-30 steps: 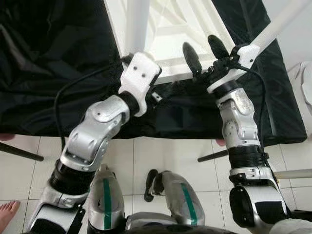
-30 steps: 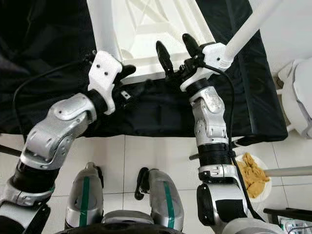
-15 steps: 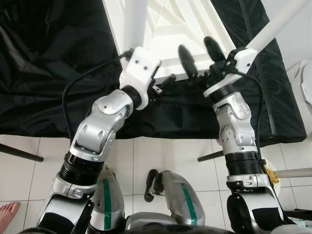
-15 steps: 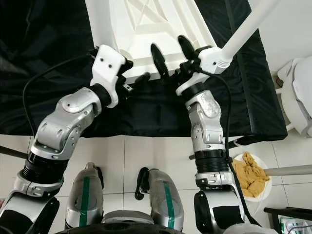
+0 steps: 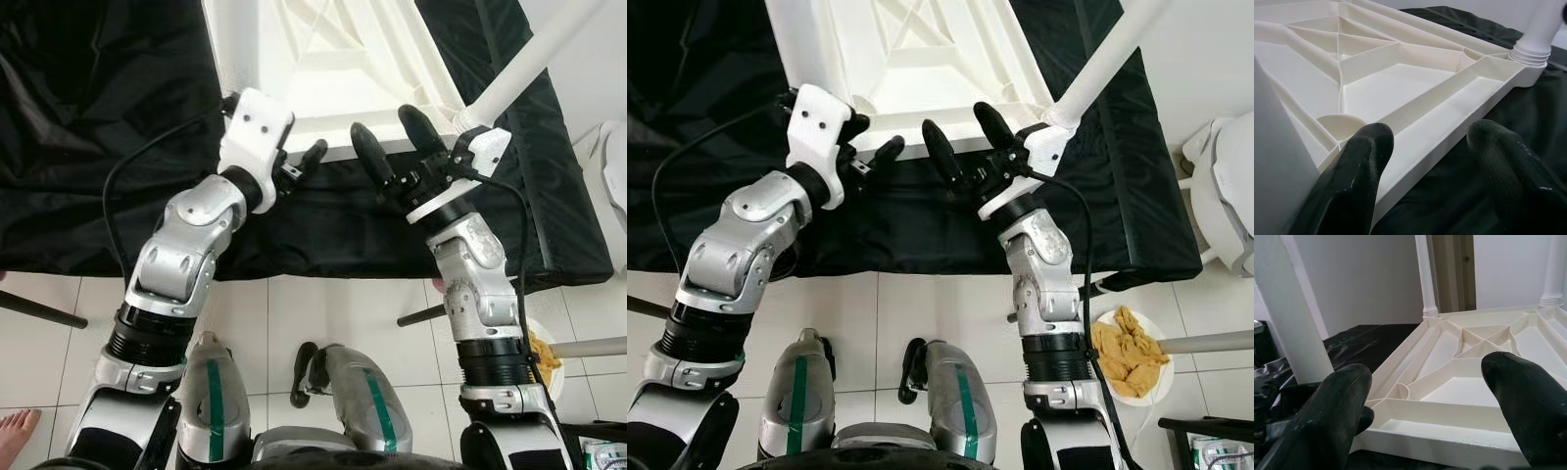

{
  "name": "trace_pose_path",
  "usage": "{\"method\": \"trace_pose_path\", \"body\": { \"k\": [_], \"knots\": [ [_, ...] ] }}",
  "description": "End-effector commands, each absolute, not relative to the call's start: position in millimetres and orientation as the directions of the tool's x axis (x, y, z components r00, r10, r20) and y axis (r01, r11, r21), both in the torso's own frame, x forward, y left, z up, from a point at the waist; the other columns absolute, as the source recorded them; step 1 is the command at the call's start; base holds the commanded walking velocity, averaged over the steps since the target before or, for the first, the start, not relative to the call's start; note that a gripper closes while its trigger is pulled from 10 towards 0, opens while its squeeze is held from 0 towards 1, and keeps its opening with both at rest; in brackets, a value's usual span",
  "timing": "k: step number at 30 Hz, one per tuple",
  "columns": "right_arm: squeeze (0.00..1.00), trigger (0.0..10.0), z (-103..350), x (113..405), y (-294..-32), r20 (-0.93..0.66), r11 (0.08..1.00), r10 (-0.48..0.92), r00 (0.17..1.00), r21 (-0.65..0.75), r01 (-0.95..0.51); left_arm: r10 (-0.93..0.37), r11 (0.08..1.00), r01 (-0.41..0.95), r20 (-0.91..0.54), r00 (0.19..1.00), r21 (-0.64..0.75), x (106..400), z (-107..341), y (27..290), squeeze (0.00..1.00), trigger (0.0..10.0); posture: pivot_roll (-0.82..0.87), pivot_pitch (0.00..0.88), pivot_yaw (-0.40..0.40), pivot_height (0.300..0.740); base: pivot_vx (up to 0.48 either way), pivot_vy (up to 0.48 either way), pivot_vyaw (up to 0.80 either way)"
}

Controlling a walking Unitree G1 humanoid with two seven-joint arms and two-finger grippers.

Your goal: Building children table

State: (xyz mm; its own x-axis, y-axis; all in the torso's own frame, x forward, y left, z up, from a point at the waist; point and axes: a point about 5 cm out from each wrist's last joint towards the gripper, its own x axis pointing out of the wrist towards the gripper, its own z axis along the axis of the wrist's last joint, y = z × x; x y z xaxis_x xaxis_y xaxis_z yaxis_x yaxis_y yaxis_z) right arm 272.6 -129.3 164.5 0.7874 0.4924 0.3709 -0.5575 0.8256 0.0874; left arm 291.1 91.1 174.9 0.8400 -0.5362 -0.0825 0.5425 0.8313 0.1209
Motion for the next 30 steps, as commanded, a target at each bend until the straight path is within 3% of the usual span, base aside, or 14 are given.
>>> {"method": "trace_pose_path", "body": {
  "k": [1, 13, 30],
  "knots": [
    [0.0, 10.0, 162.2, 268.8, -132.6, 0.353, 0.821, 0.506, 0.787, 0.083, -0.565, -0.423, 0.89, 0.437, -0.122, 0.898, 0.128, 295.0, 163.7, 104.5, 0.0, 10.0, 0.11, 0.053, -0.119, 0.74, 0.0, 0.0, 0.0],
    [0.0, 10.0, 150.9, 248.0, -133.1, 0.25, 0.732, 0.647, 0.72, 0.059, -0.678, -0.356, 0.914, 0.374, -0.131, 0.925, 0.155, 303.5, 160.8, 126.6, 0.0, 10.0, 0.1, 0.055, -0.116, 0.74, 0.0, 0.0, 0.0],
    [0.0, 10.0, 147.6, 244.7, -146.8, 0.196, 0.721, 0.676, 0.71, 0.021, -0.692, -0.303, 0.923, 0.328, -0.146, 0.942, 0.2, 309.3, 159.6, 152.3, 0.0, 10.0, 0.1, 0.053, -0.112, 0.74, 0.0, 0.0, 0.0]
  ]
}}
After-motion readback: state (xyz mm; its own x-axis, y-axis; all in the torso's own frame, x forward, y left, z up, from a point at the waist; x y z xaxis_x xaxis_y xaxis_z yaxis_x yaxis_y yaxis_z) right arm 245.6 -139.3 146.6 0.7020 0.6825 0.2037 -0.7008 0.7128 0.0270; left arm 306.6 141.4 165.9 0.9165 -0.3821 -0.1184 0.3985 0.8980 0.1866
